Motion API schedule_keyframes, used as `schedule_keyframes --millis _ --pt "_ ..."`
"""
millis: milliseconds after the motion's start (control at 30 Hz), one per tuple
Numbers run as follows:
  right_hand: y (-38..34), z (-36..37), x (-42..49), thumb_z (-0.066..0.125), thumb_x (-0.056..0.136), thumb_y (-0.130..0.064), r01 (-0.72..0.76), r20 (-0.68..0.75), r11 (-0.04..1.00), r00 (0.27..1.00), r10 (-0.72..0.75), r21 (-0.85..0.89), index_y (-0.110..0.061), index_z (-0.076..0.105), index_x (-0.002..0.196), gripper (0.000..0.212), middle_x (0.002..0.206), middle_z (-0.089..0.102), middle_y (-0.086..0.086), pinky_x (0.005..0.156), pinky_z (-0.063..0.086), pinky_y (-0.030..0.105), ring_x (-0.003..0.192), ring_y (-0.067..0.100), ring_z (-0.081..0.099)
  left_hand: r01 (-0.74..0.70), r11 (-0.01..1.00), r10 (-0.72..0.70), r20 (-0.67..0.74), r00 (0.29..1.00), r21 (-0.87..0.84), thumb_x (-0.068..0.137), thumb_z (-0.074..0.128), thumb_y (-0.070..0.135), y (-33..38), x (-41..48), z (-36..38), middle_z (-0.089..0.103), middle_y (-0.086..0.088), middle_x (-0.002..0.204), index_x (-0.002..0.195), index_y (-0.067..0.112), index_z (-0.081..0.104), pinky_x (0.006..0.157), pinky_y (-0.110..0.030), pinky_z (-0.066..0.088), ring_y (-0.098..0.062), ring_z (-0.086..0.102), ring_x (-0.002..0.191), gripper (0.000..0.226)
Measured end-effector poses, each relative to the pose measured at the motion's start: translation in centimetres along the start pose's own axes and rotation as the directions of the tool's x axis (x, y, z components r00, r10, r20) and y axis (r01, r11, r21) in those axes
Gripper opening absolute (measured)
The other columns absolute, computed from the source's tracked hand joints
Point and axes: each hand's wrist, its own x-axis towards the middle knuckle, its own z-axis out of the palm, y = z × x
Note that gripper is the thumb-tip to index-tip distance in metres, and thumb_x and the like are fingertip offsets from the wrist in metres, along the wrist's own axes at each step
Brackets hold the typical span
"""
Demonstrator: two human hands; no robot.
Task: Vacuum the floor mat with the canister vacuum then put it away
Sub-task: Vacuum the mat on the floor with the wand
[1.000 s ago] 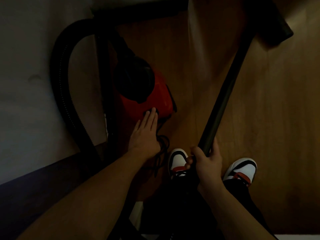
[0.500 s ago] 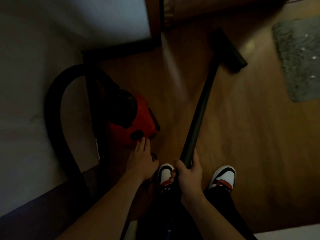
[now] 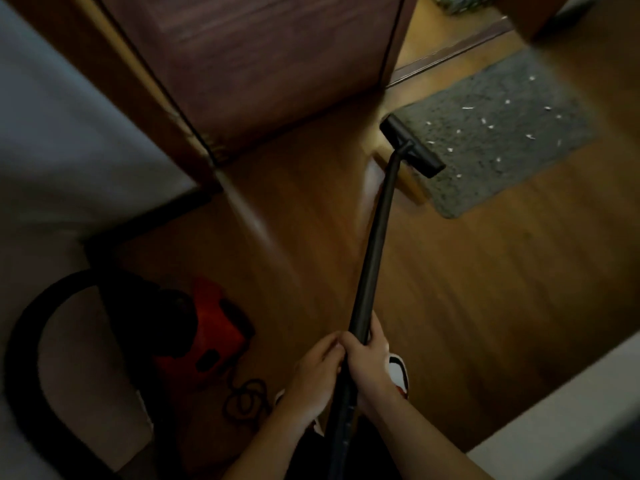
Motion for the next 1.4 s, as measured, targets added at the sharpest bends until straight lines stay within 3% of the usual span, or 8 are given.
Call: schedule_keyframes --millis 167,400,533,700,800,933,1100,1400 --pt "-2.6 -3.9 2.1 0.066 0.091 -0.006 0.005 -0.075 0.998 0.997 0.0 0.066 -0.028 0.05 0.139 0.055 0.075 0.062 0.011 0.062 0.059 0.037 0.063 0.021 0.064 -0.016 0.999 0.019 0.08 0.997 -0.046 0.071 0.052 0.065 3.0 1.6 3.5 0.069 0.012 0.116 0.126 0.049 0.058 0.096 -0.041 0.055 -0.011 0.067 0.107 0.058" --pt "-3.8 -8.3 5.5 0.066 0.091 -0.002 -0.019 -0.139 0.982 0.989 0.046 0.188 -0.026 0.051 0.138 0.055 0.072 0.058 0.007 0.06 0.057 0.032 0.061 0.019 0.061 -0.023 0.999 0.026 0.108 0.994 -0.034 0.098 0.05 0.04 6.6 3.4 8.1 0.074 0.004 0.106 0.13 0.04 0.057 0.09 -0.041 0.058 -0.014 0.072 0.097 0.033" --pt "-3.1 -10.0 7.4 0.069 0.09 -0.007 -0.06 -0.153 0.98 0.984 0.09 0.191 -0.032 0.054 0.134 0.053 0.073 0.061 0.006 0.066 0.059 0.042 0.065 0.021 0.063 0.044 0.988 -0.024 0.134 0.991 -0.146 0.104 0.044 0.038 8.0 3.3 10.6 0.073 -0.01 0.084 0.132 0.042 0.05 0.059 -0.035 0.055 -0.026 0.069 0.067 0.029" --pt "-2.4 -11.7 8.6 0.071 0.089 -0.01 -0.1 -0.113 0.979 0.986 0.121 0.178 -0.03 0.055 0.128 0.046 0.076 0.063 0.011 0.066 0.058 0.041 0.066 0.023 0.064 0.086 0.974 -0.054 0.155 0.986 -0.211 0.106 0.039 0.034 8.3 3.5 12.7 0.061 -0.014 0.064 0.141 0.039 0.042 0.045 -0.029 0.041 -0.022 0.052 0.048 0.035" --pt "-2.9 -12.8 9.2 0.075 0.089 -0.017 -0.086 -0.07 0.995 0.993 0.09 0.059 -0.022 0.057 0.123 0.039 0.086 0.068 0.009 0.065 0.059 0.033 0.072 0.019 0.068 0.094 0.99 -0.084 0.104 0.991 -0.102 0.106 0.04 0.036 8.4 3.8 13.5 0.068 -0.009 0.082 0.132 0.047 0.039 0.043 -0.028 0.041 -0.018 0.054 0.05 0.029" --pt "-4.8 -13.9 11.0 0.077 0.088 -0.027 -0.096 -0.017 0.988 0.995 0.094 -0.119 -0.022 0.048 0.132 0.053 0.102 0.064 -0.002 0.062 0.055 0.023 0.086 0.012 0.067 0.051 0.988 -0.058 0.045 0.997 0.148 0.102 0.042 0.046 7.6 5.1 13.9 0.06 0.003 0.083 0.127 0.028 0.05 0.051 -0.029 0.043 -0.009 0.053 0.051 0.032" --pt "-7.9 -13.6 15.7 0.064 0.098 -0.01 -0.174 -0.074 0.964 0.979 0.192 0.199 -0.039 0.018 0.156 0.079 0.113 0.065 0.015 0.061 0.061 0.038 0.071 0.022 0.07 -0.014 0.948 0.022 -0.023 0.999 0.318 0.095 0.045 0.06 7.6 5.4 14.0 0.06 0.0 0.076 0.099 0.026 0.054 0.054 -0.032 0.048 -0.013 0.054 0.052 0.035" --pt "-7.1 -10.6 16.9 0.056 0.101 -0.007 -0.169 -0.156 0.97 0.968 0.197 0.176 -0.047 0.019 0.155 0.078 0.104 0.063 0.016 0.053 0.054 0.032 0.056 0.018 0.058 0.006 0.913 0.012 -0.041 0.999 0.407 0.096 0.049 0.054 7.5 6.4 11.3 0.061 -0.001 0.075 0.093 0.024 0.055 0.045 -0.028 0.047 -0.013 0.056 0.048 0.03"
